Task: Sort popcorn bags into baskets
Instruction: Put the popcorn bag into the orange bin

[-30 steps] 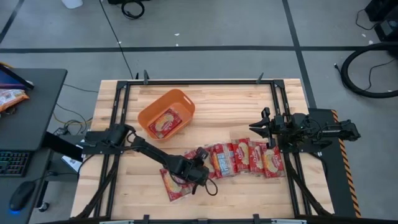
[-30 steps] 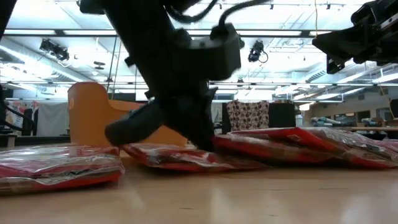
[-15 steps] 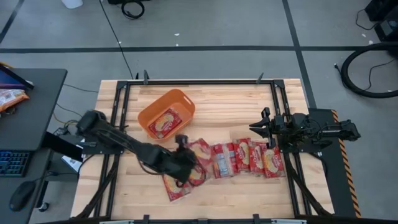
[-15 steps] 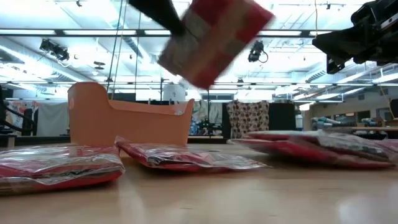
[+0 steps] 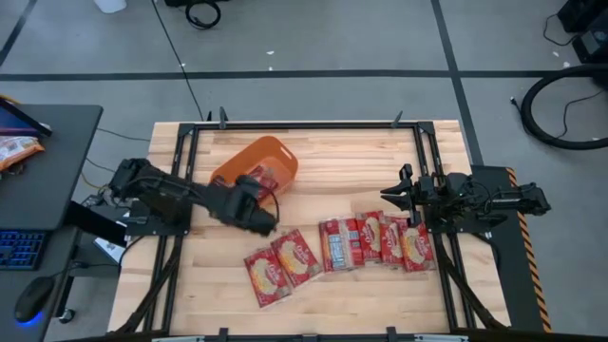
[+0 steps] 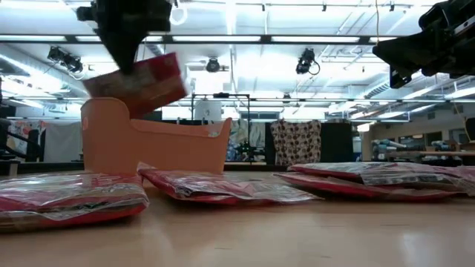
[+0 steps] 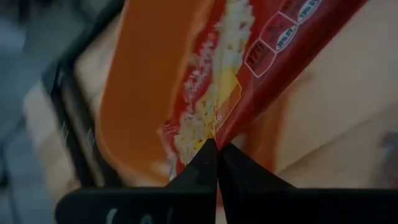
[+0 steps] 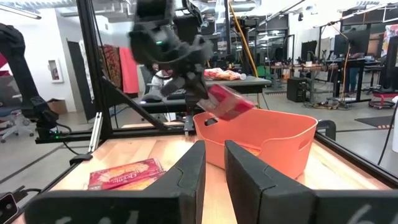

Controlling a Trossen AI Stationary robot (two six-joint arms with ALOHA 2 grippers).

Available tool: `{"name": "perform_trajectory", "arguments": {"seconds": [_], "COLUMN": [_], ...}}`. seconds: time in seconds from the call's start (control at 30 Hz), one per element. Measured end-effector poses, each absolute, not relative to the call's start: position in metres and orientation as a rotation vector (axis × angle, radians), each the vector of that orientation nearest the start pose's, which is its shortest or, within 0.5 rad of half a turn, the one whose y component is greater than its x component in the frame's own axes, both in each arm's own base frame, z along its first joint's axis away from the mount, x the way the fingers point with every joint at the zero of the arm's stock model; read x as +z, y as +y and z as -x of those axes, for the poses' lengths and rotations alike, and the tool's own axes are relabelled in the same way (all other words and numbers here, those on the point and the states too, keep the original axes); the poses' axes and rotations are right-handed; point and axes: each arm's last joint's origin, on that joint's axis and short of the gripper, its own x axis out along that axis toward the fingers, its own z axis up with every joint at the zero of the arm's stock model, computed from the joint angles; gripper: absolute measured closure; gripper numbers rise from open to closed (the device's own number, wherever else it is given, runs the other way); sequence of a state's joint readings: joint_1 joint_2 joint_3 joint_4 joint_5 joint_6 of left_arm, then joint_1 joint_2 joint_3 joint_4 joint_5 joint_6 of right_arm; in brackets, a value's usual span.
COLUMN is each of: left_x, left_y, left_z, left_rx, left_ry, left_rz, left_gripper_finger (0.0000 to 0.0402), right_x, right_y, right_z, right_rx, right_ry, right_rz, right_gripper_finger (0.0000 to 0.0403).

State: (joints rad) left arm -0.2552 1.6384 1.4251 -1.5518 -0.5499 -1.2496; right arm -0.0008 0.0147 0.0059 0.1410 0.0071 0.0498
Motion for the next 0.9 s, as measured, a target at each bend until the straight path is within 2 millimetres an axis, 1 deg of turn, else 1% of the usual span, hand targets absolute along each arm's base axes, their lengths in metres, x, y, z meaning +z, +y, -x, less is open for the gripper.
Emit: {"name": "perform_trajectory", "arguments": {"seconds": [0.13,0.3,0.47,0.63,0.77,0.9], "left_x": [0.279,0.273,0.255,0.233,0.219,0.209], "left_y": [-0.036,-0.013,0.009,0.029,0.04,0.041], "left_z": [-0.27,-0.279,-0.292,-0.303,-0.311,-0.316], "left_rx": [1.136,1.149,1.173,1.194,1.192,1.161], "left_ry": [1.219,1.254,1.33,1.416,1.453,1.488], "left_rz": [0.355,0.352,0.314,0.217,0.18,0.151], "left_gripper_finger": [0.0393,0.0392,0.0391,0.0391,0.0385,0.0357], "right_x": [0.178,0.178,0.178,0.178,0.178,0.178], "right_y": [0.0,0.0,0.0,0.0,0.0,0.0], "right_z": [-0.097,-0.097,-0.097,-0.097,-0.097,-0.097], "right_rx": [-0.005,-0.004,-0.006,-0.004,-0.005,-0.005], "right_ry": [-0.132,-0.132,-0.13,-0.134,-0.133,-0.133], "right_rz": [-0.05,-0.05,-0.05,-0.05,-0.05,-0.05], "right_gripper_finger": [0.0337,0.0337,0.0337,0.0337,0.0337,0.0337]}}
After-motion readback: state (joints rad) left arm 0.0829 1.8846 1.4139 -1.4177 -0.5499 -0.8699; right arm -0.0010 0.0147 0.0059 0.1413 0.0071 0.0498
